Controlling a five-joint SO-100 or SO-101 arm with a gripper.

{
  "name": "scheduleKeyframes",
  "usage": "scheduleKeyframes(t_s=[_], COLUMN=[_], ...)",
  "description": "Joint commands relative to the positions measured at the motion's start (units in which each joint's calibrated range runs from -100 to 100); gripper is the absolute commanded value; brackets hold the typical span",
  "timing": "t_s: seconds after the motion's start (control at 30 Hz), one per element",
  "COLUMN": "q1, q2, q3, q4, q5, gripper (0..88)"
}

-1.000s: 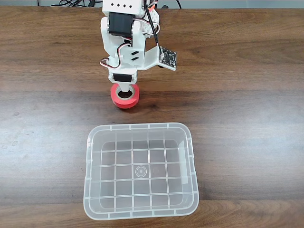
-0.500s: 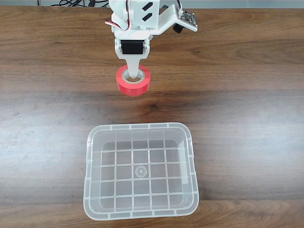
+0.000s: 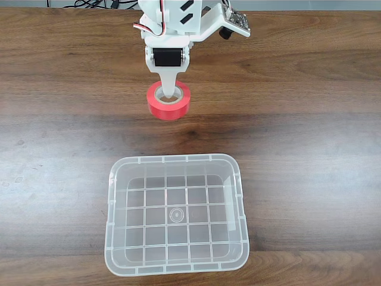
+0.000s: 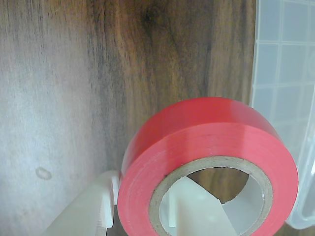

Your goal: Grab the tape and place it in the box.

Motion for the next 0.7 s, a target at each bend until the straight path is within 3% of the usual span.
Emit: scheduleKeyframes(t_s=[0.0, 0.67], q1=[-0.06, -4.01], q2=[-1.94, 53.01], q3=[-18.62, -78.63], q4=[2.01, 1.83], q5=[-0.13, -1.34], gripper=[2.8, 2.7])
